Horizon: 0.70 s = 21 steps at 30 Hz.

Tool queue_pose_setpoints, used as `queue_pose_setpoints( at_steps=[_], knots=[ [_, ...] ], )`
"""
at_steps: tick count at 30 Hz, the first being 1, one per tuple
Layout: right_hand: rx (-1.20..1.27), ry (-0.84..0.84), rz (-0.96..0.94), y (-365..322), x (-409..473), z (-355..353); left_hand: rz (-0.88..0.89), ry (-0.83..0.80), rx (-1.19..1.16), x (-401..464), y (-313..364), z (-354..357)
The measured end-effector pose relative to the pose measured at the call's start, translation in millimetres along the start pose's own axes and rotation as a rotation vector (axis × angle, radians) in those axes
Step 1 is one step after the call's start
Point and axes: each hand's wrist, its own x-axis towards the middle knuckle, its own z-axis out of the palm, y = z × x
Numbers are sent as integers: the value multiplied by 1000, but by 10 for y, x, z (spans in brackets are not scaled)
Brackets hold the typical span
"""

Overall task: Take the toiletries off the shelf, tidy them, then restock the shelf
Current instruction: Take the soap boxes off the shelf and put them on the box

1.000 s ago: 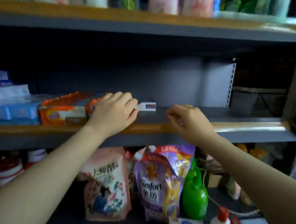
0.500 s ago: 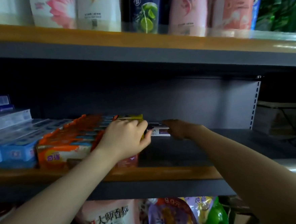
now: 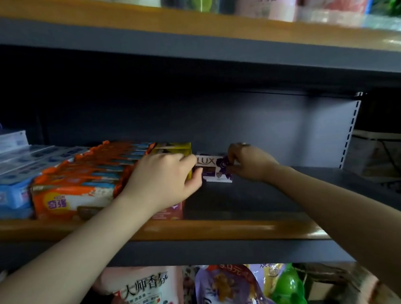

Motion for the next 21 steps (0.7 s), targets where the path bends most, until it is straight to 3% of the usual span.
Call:
queue_pose_setpoints(
  at_steps=[3,7,10,16,21],
  knots=[
    [-82,138,10,26,91,30,1,-13,-18,-7,-7,-15],
    [132,-119,79,36,142,146,0,15,-29,-23,-12,1],
    [249,-124,118,19,113,129,6,49,-33,-26,-19,-6],
    [407,152,23,-216,-462,-286,-20,87,-34,-38,-6,-54],
    [854,343,-68,-565,-1266,-581,-76,173,-129,-93,153,-349]
  ],
)
